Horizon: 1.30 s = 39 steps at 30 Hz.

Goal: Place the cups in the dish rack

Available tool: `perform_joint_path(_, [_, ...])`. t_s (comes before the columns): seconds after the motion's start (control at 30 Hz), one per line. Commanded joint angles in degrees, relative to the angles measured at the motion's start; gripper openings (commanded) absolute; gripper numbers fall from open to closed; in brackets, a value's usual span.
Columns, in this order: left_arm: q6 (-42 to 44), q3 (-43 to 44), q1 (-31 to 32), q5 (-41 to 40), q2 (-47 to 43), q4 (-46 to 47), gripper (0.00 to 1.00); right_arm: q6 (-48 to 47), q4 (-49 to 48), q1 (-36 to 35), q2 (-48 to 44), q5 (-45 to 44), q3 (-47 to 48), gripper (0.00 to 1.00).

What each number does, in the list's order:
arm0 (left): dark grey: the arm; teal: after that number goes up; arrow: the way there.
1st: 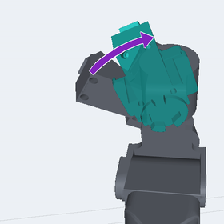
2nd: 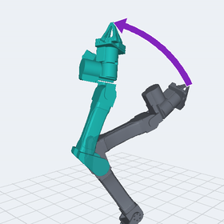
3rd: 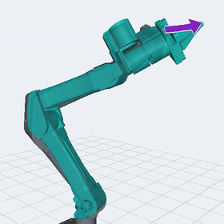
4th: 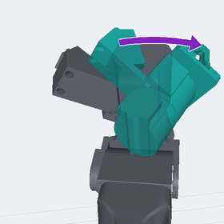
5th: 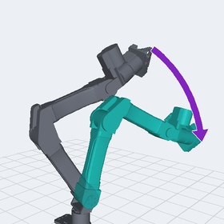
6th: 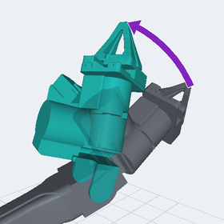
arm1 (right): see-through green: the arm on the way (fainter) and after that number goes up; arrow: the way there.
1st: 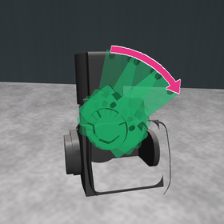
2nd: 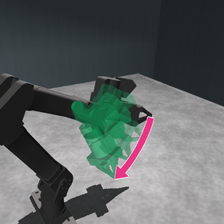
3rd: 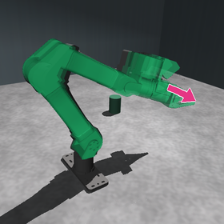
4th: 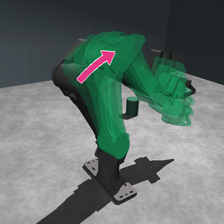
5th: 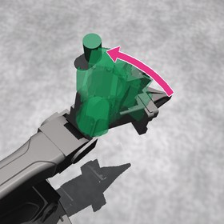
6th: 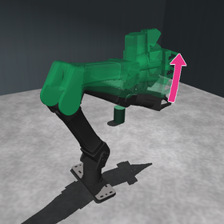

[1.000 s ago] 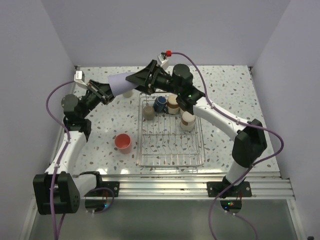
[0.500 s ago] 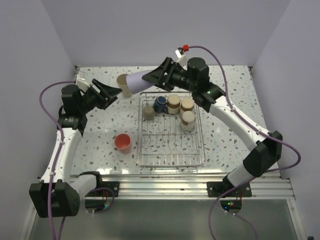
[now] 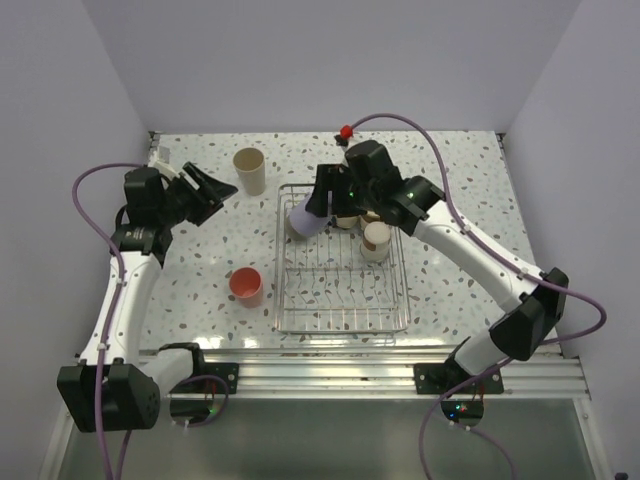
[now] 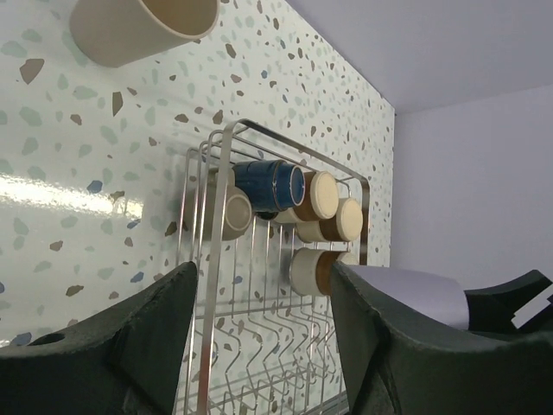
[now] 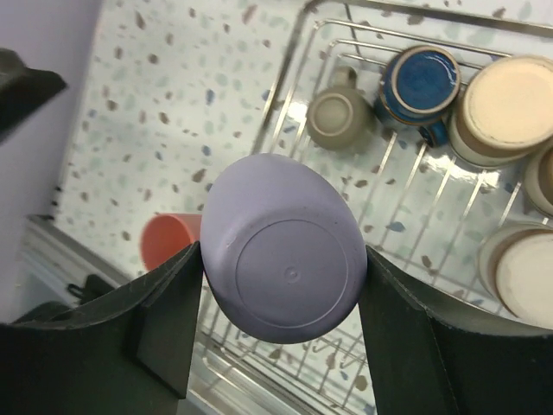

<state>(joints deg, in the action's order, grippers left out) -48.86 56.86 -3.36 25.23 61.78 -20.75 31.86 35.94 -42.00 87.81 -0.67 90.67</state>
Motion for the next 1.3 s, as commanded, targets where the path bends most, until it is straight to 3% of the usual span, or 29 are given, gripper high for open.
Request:
perform_joint_path(0.0, [1.84, 1.76, -0.25, -0.71, 0.45, -0.60, 0.66, -4.52, 4.66, -0.54, 1.05, -8.47, -0.49, 0.00])
perform_joint_path(1.27, [3.33, 1.59, -0.16, -0.19, 3.70, 0.98, 0.65, -8.30, 2.20, -0.54, 12.73, -16.91, -9.73, 0.00])
